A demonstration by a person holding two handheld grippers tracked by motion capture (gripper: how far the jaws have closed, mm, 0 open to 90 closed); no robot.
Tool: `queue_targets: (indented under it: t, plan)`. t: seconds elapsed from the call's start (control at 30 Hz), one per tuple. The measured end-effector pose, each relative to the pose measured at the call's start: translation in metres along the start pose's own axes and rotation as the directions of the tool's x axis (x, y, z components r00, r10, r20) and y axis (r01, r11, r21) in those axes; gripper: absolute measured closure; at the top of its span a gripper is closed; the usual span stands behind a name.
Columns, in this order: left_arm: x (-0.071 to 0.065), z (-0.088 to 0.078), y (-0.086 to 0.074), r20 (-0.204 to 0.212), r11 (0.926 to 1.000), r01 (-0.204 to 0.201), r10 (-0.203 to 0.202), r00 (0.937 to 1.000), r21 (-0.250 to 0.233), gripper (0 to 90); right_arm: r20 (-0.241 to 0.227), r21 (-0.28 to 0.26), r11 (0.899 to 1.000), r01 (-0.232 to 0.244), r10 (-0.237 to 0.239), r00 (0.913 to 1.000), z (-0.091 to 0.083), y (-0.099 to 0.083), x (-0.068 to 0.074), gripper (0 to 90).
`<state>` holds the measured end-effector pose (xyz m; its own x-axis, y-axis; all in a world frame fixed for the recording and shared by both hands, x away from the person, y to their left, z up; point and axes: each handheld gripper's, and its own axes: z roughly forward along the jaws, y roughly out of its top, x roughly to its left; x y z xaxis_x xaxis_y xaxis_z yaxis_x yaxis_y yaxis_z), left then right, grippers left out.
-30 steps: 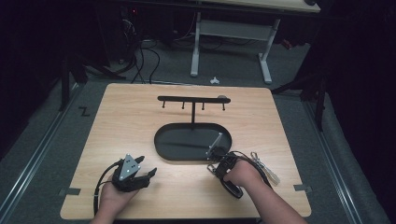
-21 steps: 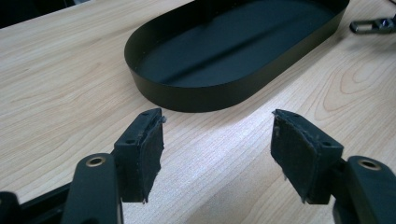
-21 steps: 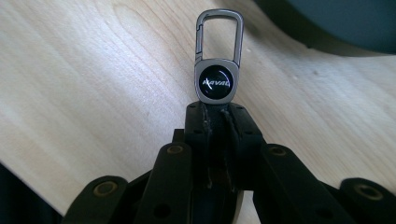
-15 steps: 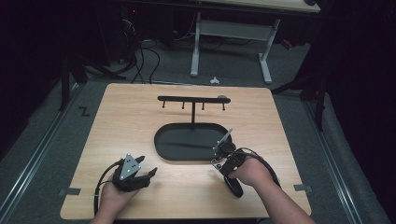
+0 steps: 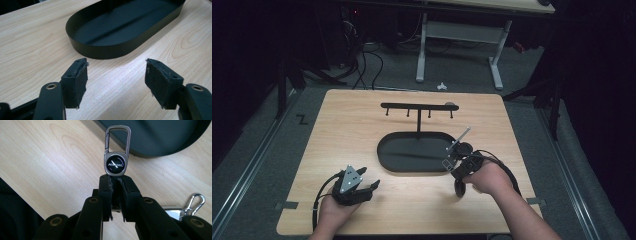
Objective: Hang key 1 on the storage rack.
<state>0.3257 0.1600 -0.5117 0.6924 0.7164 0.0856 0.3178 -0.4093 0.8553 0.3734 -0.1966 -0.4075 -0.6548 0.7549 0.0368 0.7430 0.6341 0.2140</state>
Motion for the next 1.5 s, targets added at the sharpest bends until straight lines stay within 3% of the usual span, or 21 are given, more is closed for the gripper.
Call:
queue_targets:
  t: [0.5, 0.63, 1.13, 1.5]
  plan:
    - [0.002, -0.006, -0.003, -0.012, 0.9999, 0.013, -0.013, 0.9999, -0.002, 35.2, 0.018, -0.052, 0.999, 0.002, -0.001, 0.9998, -0.026, 0.023, 0.000, 80.6]
    - [0.004, -0.009, -0.005, -0.019, 0.9998, 0.018, -0.018, 0.9997, -0.004, 35.2, -0.001, -0.063, 0.998, -0.014, 0.014, 0.9999, -0.028, 0.028, -0.003, 80.6]
    - [0.004, -0.015, -0.011, -0.039, 0.9996, 0.024, -0.023, 0.9990, 0.014, 35.6, -0.001, -0.108, 0.994, -0.016, 0.016, 0.9999, -0.039, 0.046, -0.008, 80.6]
    - [0.007, -0.016, -0.012, -0.035, 0.9995, 0.029, -0.028, 0.9990, 0.013, 35.6, 0.023, -0.161, 0.987, -0.028, 0.032, 0.9992, -0.055, 0.075, -0.015, 80.6]
